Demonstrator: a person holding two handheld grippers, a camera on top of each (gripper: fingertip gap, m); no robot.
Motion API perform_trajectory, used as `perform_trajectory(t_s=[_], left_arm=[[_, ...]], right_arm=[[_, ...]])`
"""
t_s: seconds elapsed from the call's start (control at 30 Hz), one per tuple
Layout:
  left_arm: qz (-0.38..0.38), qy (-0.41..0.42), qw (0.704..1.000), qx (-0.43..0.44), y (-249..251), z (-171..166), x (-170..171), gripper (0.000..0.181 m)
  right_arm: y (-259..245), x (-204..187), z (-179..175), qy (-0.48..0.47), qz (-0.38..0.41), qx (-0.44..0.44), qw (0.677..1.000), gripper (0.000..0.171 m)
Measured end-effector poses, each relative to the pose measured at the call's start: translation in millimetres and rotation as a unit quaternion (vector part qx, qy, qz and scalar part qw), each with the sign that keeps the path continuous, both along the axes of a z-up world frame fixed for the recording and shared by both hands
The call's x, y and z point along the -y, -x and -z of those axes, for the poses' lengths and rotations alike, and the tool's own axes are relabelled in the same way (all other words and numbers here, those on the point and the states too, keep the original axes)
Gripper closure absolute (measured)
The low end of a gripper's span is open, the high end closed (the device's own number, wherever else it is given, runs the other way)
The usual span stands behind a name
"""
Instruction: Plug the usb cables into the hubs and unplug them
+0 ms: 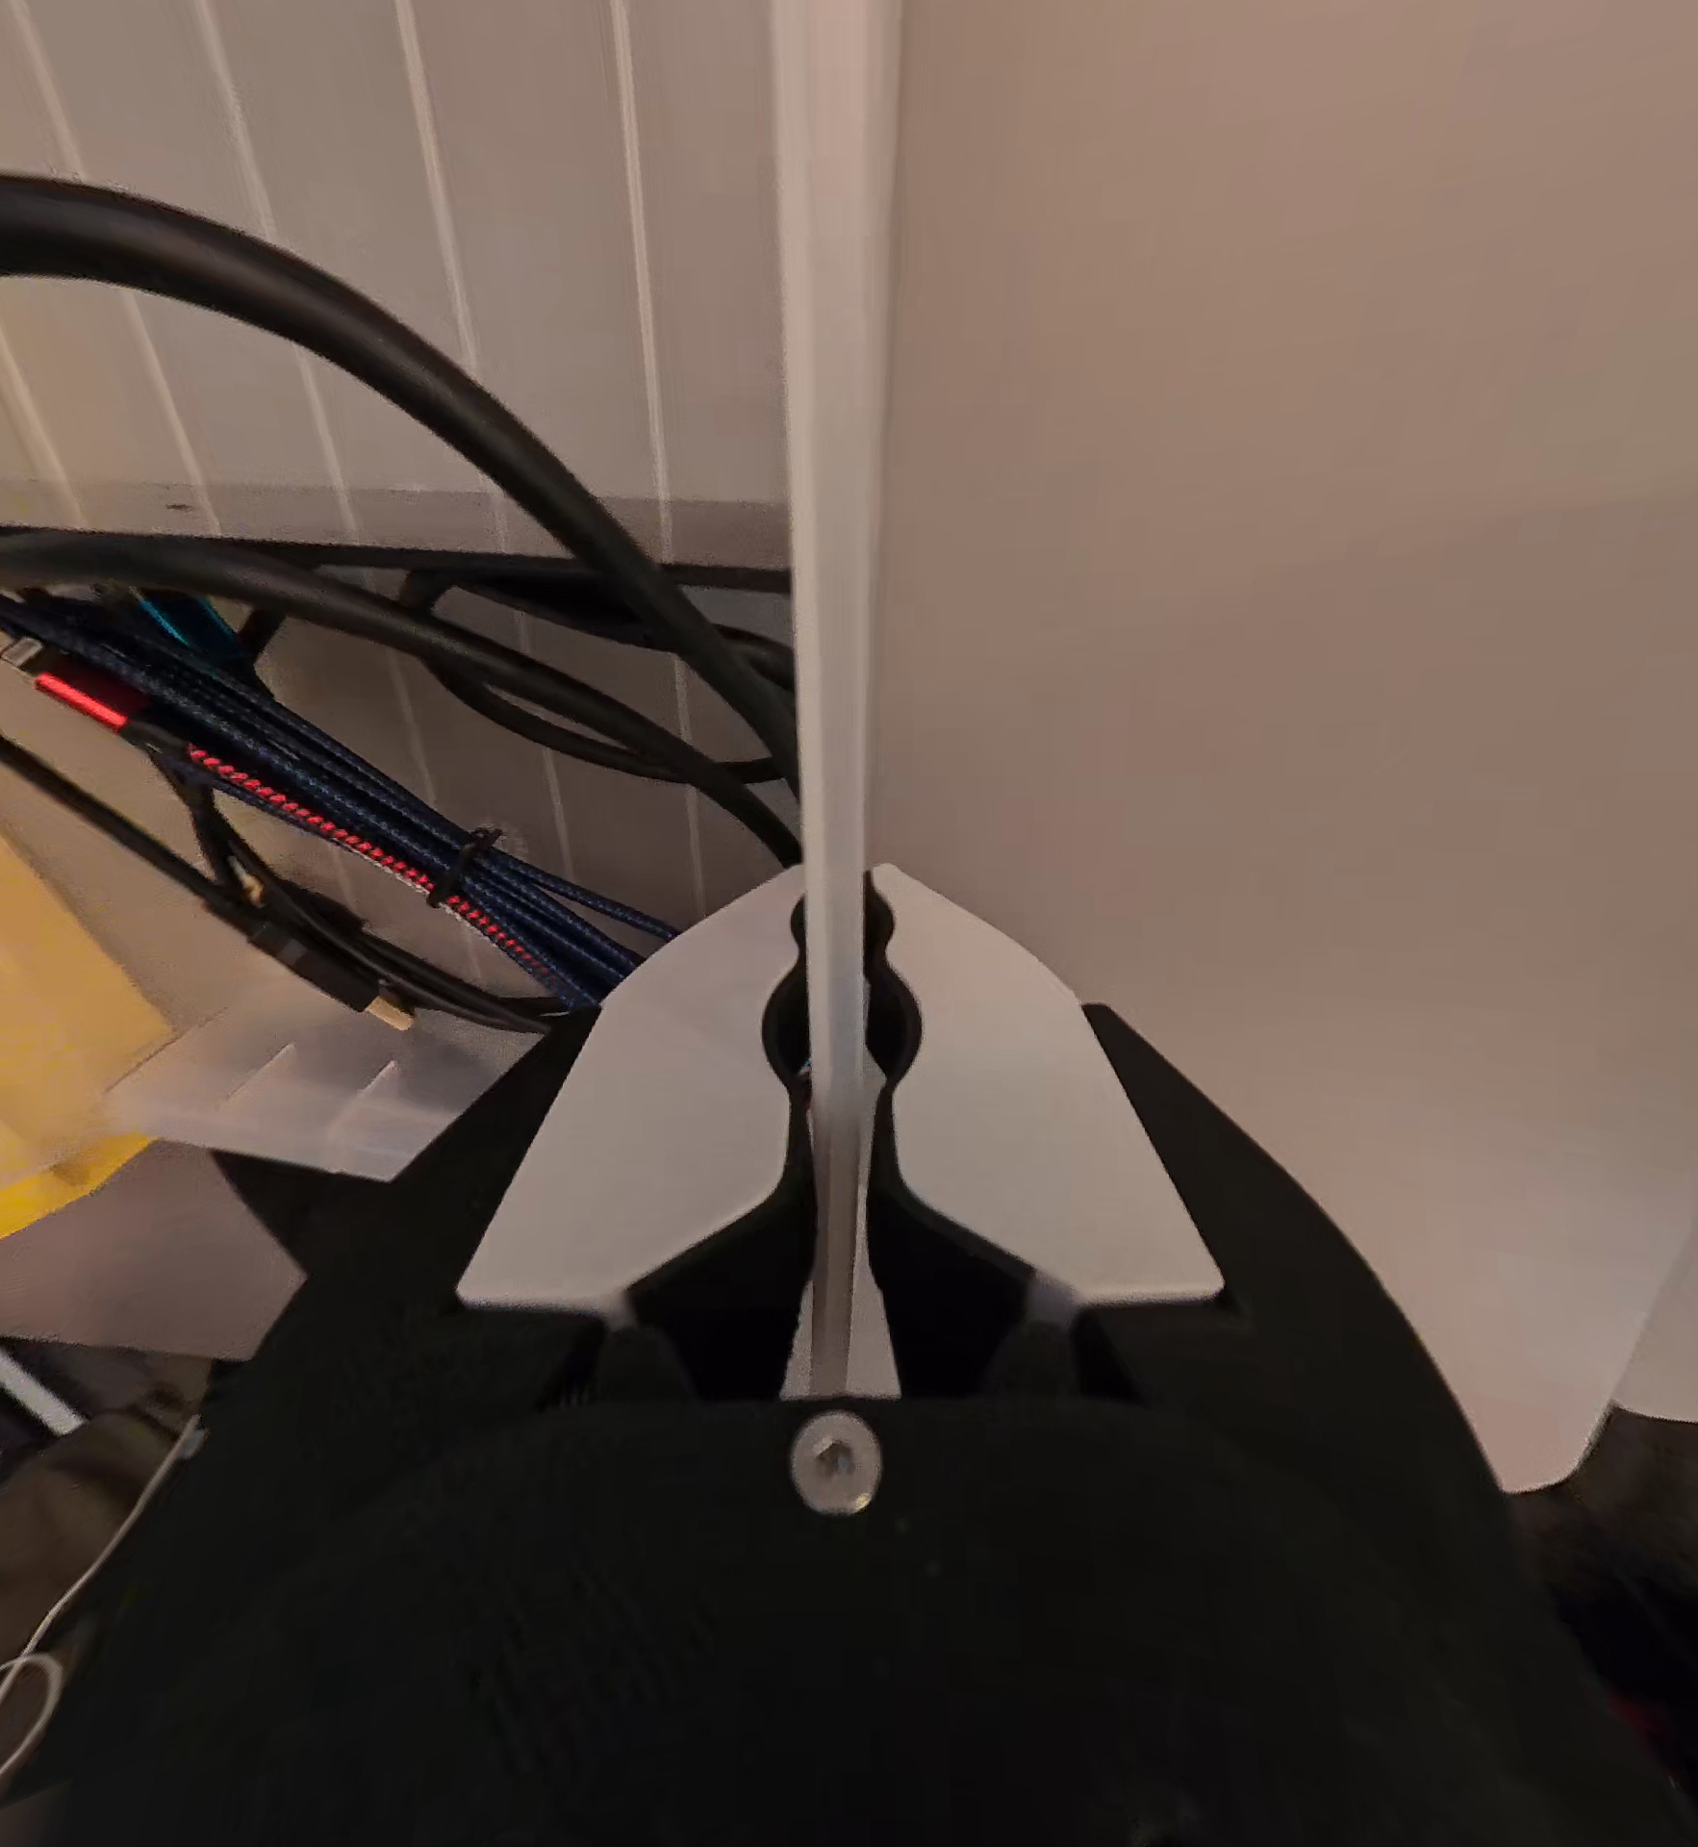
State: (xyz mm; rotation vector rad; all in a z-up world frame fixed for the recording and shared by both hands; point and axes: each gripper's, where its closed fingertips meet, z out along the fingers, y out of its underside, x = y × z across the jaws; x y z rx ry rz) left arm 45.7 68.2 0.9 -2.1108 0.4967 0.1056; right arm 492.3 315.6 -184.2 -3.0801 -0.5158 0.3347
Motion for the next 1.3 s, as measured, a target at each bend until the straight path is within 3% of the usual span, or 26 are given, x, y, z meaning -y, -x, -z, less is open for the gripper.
perform_trajectory(t_s=[0.1, 0.3, 0.43, 0.53, 0.6, 0.77, 0.9, 1.03, 1.13, 1.17, 1.3], left_arm=[[0.023, 0.093, 0.994, 0.048, -21.6, 39.6, -12.5, 0.110], [0.007, 0.126, 0.989, 0.074, -30.3, 82.1, -43.7, 0.110], [-0.004, 0.148, 0.978, 0.149, -43.0, 92.2, -60.8, 0.111], [-0.042, 0.231, 0.970, 0.062, -23.2, 114.3, -63.3, 0.099], [-0.066, 0.273, 0.959, 0.029, -13.4, 121.0, -58.3, 0.108], [-0.159, 0.327, 0.930, 0.056, -4.3, 120.3, -53.6, 0.107], [-0.219, 0.330, 0.907, 0.139, -6.1, 120.5, -64.3, 0.124], [-0.248, 0.380, 0.872, 0.183, -23.9, 146.9, -56.3, 0.115], [-0.240, 0.413, 0.855, 0.201, -43.6, 165.1, -53.0, 0.135], [-0.231, 0.422, 0.853, 0.202, -49.0, 169.6, -53.1, 0.149], [-0.247, 0.417, 0.856, 0.179, -32.0, 174.5, -58.8, 0.162]], right_arm=[[8.2, -0.9, -0.3, 0.014, 0.007, -0.005, 1.000, 0.162], [24.5, 3.5, 0.8, 0.030, -0.005, -0.066, 0.997, 0.147], [31.9, -5.8, -0.3, 0.003, 0.015, -0.126, 0.992, 0.137], [31.0, -5.2, 0.4, 0.000, -0.002, -0.111, 0.994, 0.140], [29.7, -4.6, 1.6, 0.002, -0.030, -0.094, 0.995, 0.142], [31.3, -7.1, 1.2, -0.001, -0.047, -0.109, 0.993, 0.139], [31.7, -6.6, 1.1, -0.006, -0.052, -0.112, 0.992, 0.139], [32.1, -8.7, 1.1, -0.006, -0.062, -0.112, 0.992, 0.139], [34.2, -10.6, 0.8, -0.010, -0.063, -0.121, 0.991, 0.137], [34.4, -10.7, 0.8, -0.010, -0.065, -0.122, 0.990, 0.137], [34.0, -10.4, 0.8, -0.012, -0.073, -0.119, 0.990, 0.137]])
